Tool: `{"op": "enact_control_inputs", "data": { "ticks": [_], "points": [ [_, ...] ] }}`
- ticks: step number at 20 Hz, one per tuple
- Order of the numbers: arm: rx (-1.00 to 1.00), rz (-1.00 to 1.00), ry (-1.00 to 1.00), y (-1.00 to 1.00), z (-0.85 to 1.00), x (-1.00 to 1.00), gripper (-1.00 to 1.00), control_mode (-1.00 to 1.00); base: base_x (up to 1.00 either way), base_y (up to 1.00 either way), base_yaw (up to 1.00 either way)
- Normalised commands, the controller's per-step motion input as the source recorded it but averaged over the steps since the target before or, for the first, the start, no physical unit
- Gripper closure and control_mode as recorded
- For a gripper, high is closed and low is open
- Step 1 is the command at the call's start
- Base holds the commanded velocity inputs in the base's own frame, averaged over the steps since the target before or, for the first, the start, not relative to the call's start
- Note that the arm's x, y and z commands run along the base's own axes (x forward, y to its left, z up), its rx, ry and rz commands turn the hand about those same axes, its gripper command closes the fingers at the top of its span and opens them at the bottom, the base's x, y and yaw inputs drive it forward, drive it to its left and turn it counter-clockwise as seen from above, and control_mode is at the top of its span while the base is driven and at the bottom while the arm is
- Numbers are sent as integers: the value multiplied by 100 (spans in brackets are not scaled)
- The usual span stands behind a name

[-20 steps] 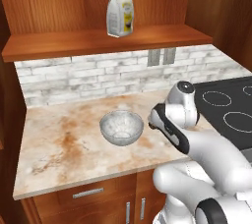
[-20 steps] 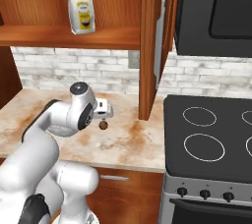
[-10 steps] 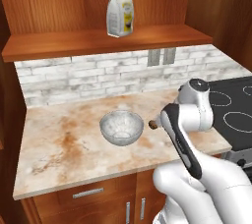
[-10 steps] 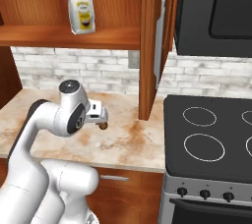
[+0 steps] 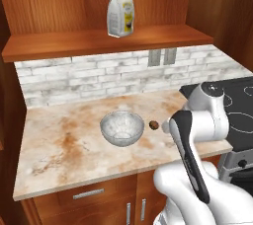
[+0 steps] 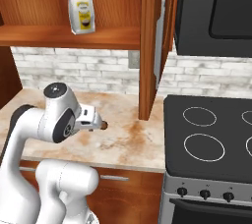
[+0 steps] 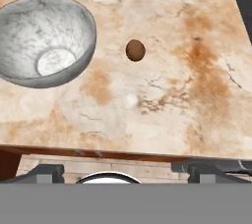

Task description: Pick the egg and butter from the fridge and place them by the bowl for mixing.

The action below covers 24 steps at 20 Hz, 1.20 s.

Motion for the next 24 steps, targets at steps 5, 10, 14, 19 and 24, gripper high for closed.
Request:
{"op": "enact_control_inputs", "data": {
  "ticks": [5, 10, 14, 19, 24],
  "points": [
    [0, 0, 0, -4, 7, -31, -100, -100, 0, 0, 0],
    [0, -1, 0, -1, 0, 0, -100, -100, 0, 0, 0],
    [0, 0, 0, 0, 0, 0, -100, 100, -13, -5, 0],
    [0, 0, 0, 0, 0, 0, -100, 100, -66, -15, 3],
    [0, 0, 0, 0, 0, 0, -100, 100, -56, -10, 54]
  ]
}}
